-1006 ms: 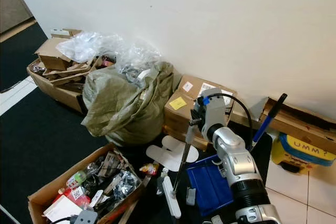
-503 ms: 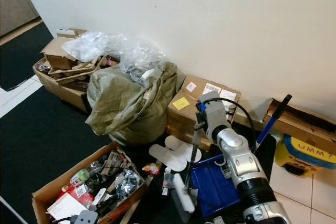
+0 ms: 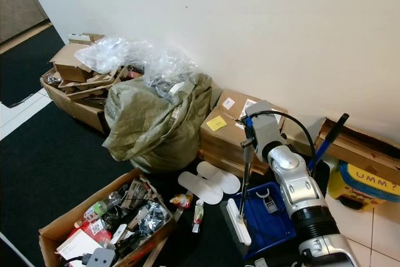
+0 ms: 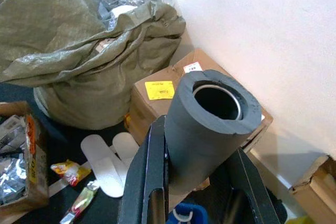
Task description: Sweep floor
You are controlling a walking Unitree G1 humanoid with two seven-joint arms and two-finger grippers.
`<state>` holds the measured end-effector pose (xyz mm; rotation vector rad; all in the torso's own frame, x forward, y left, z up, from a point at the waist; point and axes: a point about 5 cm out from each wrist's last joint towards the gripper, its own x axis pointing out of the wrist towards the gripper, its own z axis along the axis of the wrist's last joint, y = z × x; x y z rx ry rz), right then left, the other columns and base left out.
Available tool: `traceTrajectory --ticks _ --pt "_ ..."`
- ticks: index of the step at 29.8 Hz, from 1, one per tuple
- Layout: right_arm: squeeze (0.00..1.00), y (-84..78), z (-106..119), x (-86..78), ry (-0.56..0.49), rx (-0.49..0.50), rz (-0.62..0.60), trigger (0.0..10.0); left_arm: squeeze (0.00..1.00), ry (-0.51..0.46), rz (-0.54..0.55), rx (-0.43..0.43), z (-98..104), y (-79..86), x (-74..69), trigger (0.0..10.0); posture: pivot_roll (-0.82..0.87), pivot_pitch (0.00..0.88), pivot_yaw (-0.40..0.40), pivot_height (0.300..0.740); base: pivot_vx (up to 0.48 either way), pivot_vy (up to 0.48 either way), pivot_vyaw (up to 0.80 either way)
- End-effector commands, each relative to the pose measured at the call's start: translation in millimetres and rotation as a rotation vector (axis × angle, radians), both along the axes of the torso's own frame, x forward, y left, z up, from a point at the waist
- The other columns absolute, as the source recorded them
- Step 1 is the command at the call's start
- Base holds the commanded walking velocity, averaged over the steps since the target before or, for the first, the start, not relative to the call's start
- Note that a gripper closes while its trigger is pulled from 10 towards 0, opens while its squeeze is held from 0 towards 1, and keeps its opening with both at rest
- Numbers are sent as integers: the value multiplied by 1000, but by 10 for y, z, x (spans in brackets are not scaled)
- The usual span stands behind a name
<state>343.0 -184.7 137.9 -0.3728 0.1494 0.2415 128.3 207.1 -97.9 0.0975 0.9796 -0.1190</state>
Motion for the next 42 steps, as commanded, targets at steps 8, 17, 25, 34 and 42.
traceTrajectory --ticks 8,17,25,34,42 --pt "0 -240 329 74 -170 -182 -82 10000 0 22 1 -2 -25 4 -77 10000 -56 155 48 740 0 0 0" --pt "0 -161 471 89 -193 -12 -42 10000 0 31 -9 -11 -28 -9 -75 10000 -55 152 45 740 0 0 0" --pt "0 41 642 88 -211 258 56 10000 0 45 -26 -13 -34 -20 -78 10000 -58 125 45 740 0 0 0" --pt "0 104 610 80 -190 239 72 10000 0 48 -31 -21 -34 -25 -75 10000 -60 132 48 740 0 0 0" --pt "0 112 547 44 -164 234 76 10000 0 53 -29 -22 -35 -25 -73 10000 -59 135 50 740 0 0 0"
